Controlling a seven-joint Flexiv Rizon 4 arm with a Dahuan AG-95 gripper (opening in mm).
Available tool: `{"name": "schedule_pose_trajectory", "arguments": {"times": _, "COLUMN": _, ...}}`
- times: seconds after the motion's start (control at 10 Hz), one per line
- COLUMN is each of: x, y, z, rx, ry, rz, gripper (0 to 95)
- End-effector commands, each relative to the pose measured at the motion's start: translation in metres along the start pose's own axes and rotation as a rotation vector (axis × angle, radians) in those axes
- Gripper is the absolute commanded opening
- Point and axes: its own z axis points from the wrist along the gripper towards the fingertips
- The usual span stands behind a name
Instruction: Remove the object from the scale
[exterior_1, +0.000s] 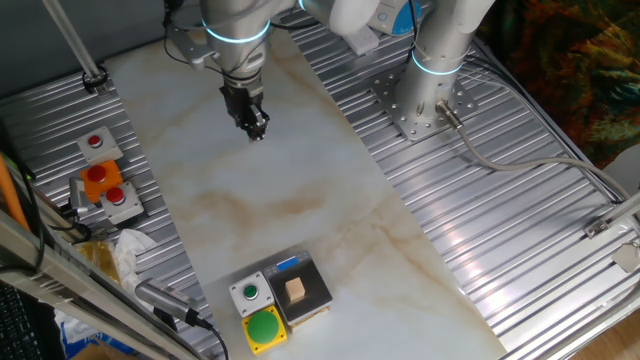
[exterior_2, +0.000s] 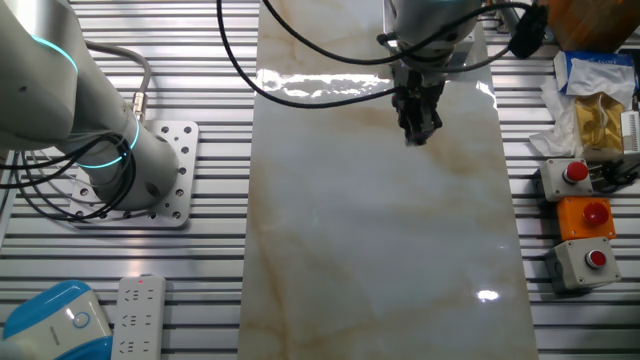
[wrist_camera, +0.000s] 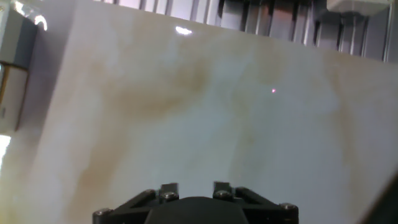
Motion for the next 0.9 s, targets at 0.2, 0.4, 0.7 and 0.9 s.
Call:
{"name": "schedule_pose_trajectory", "arguments": {"times": 0.2, "x": -0.0006, "y": 0.0000, "z": -0.0009, "rx": 0.006, "ry": -0.002, "rz": -0.005, "gripper": 0.0}}
{"name": "schedule_pose_trajectory", "arguments": {"times": 0.4, "x": -0.0004, "y": 0.0001, "z": -0.0022, "rx": 0.003, "ry": 0.000, "rz": -0.010, "gripper": 0.0}}
{"name": "schedule_pose_trajectory", "arguments": {"times": 0.7, "x": -0.0003, "y": 0.0002, "z": -0.0028, "rx": 0.005, "ry": 0.003, "rz": -0.009, "gripper": 0.0}}
{"name": "schedule_pose_trajectory", "arguments": {"times": 0.9, "x": -0.0003, "y": 0.0002, "z": -0.0029, "rx": 0.005, "ry": 0.005, "rz": -0.009, "gripper": 0.0}}
